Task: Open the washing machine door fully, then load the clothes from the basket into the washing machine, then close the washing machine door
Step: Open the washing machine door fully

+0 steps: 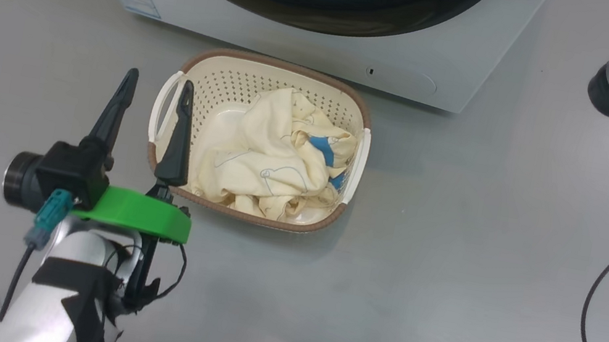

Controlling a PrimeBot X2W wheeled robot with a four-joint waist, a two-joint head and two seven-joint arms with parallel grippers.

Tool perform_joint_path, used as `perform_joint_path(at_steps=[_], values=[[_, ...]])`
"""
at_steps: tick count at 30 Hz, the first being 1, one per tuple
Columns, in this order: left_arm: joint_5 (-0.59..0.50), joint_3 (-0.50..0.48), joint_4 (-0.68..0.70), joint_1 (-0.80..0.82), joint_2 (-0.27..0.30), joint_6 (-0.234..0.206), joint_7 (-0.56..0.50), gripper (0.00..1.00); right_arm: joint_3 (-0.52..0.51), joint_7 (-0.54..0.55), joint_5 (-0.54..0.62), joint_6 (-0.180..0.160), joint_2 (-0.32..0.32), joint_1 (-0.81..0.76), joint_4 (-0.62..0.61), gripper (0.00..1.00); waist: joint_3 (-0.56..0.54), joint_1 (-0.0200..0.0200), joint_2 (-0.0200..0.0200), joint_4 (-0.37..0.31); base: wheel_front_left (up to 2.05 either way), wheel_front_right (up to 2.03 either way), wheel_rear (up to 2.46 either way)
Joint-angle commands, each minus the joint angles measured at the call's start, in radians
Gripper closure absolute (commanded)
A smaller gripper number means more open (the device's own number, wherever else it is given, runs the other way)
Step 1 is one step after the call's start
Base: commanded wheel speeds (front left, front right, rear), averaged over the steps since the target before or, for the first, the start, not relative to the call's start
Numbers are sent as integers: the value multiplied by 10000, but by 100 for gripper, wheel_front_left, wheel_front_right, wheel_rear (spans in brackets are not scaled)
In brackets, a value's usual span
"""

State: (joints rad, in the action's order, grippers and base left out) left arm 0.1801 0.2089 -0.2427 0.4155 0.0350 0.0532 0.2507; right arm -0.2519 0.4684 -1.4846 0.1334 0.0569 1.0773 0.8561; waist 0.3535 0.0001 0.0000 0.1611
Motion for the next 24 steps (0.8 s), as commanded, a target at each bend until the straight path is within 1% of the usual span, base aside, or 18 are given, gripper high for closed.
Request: perform_joint_path(at_steps=[1, 2, 4, 8, 13, 19, 24], values=[[107, -185, 377, 259, 154, -37, 111, 0, 284, 143, 117, -27, -66, 715, -110, 100, 124, -1, 0, 143, 0, 0, 0], [107, -185, 377, 259, 154, -37, 111, 0, 284, 143, 117, -27, -66, 715, -110, 100, 124, -1, 0, 143, 0, 0, 0], [252, 43, 418, 318, 153, -116, 111, 0, 511, 183, 324, -27, -64, 1303, 331, 100, 239, -1, 0, 295, 0, 0, 0], [412, 344, 464, 401, 153, -205, 111, 0, 654, 160, 585, -27, -26, 1987, 904, 100, 367, -1, 0, 507, 0, 0, 0], [561, 619, 522, 531, 153, -277, 111, 0, 831, 118, 1004, -27, 182, 2818, 1730, 100, 588, -1, 0, 774, 0, 0, 0], [671, 803, 620, 654, 153, -384, 111, 0, 1056, 45, 1503, -27, 440, 3692, 2662, 100, 810, -1, 0, 998, 0, 0, 0], [704, 884, 652, 700, 153, -446, 111, 0, 1259, 145, 1823, -27, 522, 4234, 3334, 100, 919, -1, 0, 1103, 0, 0, 0]])
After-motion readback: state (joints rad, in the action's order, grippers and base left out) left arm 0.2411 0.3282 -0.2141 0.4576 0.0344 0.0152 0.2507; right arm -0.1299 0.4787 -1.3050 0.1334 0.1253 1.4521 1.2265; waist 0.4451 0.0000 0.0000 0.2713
